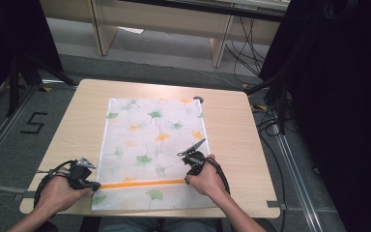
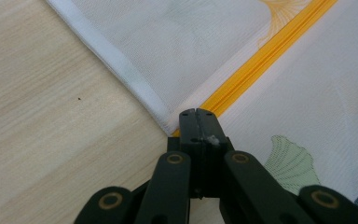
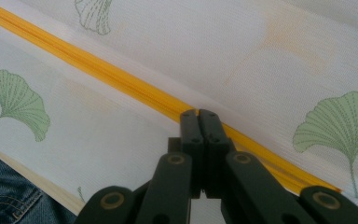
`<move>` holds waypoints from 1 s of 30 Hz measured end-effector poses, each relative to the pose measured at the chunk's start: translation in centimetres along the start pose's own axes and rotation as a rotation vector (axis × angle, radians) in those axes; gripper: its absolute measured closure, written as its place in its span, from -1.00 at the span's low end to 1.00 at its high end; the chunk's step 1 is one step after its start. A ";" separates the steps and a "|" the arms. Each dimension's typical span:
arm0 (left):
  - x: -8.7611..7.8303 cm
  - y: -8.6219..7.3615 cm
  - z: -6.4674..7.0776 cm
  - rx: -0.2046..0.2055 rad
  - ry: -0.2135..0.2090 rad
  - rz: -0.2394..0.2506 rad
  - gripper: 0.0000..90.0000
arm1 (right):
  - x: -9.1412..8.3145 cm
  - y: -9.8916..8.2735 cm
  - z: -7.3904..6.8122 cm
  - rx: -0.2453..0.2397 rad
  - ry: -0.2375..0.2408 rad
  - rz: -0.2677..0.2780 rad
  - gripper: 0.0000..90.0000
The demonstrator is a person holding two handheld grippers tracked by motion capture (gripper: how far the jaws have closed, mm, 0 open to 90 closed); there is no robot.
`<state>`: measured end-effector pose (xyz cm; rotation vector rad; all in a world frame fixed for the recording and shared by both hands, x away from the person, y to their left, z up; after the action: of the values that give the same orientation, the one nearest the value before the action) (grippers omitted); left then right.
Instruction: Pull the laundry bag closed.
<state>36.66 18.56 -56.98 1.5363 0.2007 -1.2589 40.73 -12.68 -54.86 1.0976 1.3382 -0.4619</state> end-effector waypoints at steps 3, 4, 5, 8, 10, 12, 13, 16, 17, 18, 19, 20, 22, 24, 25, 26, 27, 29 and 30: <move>0.0 0.0 0.0 0.000 0.000 0.001 1.00 | -0.1 0.0 -0.2 0.012 -0.002 -0.003 1.00; 0.0 0.0 0.0 0.000 0.000 0.001 1.00 | -0.1 -0.1 -0.2 0.021 -0.001 -0.009 1.00; 0.0 0.0 0.0 0.000 0.000 0.001 1.00 | -0.1 -0.1 -0.2 0.021 0.000 -0.008 1.00; 0.0 0.0 0.0 0.001 0.000 0.000 1.00 | -0.1 0.0 -0.4 0.048 -0.005 0.000 1.00; 0.0 0.0 0.0 0.000 0.000 0.001 1.00 | -0.1 0.0 -0.3 0.049 -0.015 0.005 1.00; 0.0 0.0 0.0 0.001 0.000 0.000 1.00 | -0.1 -0.1 -0.2 0.045 -0.019 0.000 1.00; 0.0 0.0 0.0 0.000 0.000 0.000 1.00 | 0.0 -0.1 -0.1 0.050 -0.020 0.008 1.00; 0.0 0.0 0.0 0.000 0.000 0.000 1.00 | 0.0 -0.1 -0.2 0.051 -0.016 0.007 1.00; 0.0 0.0 0.0 0.001 0.000 0.000 1.00 | 0.1 -0.1 -0.1 0.040 -0.017 0.010 1.00; 0.0 0.0 0.0 0.000 0.000 0.000 1.00 | 0.1 -0.2 0.0 0.044 -0.023 0.001 1.00; 0.0 0.0 0.0 0.001 0.000 0.000 1.00 | 0.1 -0.2 0.2 0.016 -0.021 0.004 1.00; 0.0 0.0 0.0 0.000 -0.001 0.000 1.00 | 0.0 -0.2 0.3 0.024 -0.024 0.003 1.00; 0.0 0.0 0.0 0.000 -0.001 0.000 1.00 | -0.1 -0.2 0.1 0.060 -0.028 -0.005 1.00; 0.0 0.0 0.0 0.001 0.000 0.000 1.00 | -0.2 -0.4 0.4 0.036 -0.024 -0.012 1.00; 0.0 0.0 0.0 0.001 0.000 0.001 1.00 | -0.1 -0.4 0.5 0.043 -0.023 0.001 1.00; 0.0 0.0 0.0 0.001 -0.001 0.000 1.00 | 0.0 -0.3 0.4 0.053 -0.024 0.009 1.00; 0.0 0.0 0.0 0.001 -0.001 0.000 1.00 | 0.0 -0.3 0.4 0.053 -0.024 0.009 1.00; 0.0 0.0 0.0 0.000 0.000 0.001 1.00 | -0.1 -0.3 0.4 0.058 -0.021 0.005 1.00; 0.0 0.0 0.0 0.000 -0.001 0.001 1.00 | -0.1 -0.3 0.4 0.058 -0.023 0.006 1.00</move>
<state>36.66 18.57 -56.98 1.5360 0.1994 -1.2592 40.65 -13.21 -54.95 1.1404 1.3079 -0.5109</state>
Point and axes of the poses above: each handheld gripper's, and its own axes: x roughly forward along the jaws, y roughly out of its top, z roughly to its right, the point moved 9 cm from there along x, roughly forward along the jaws, and after that the axes turned 10 degrees about z, right-handed, at the moved point
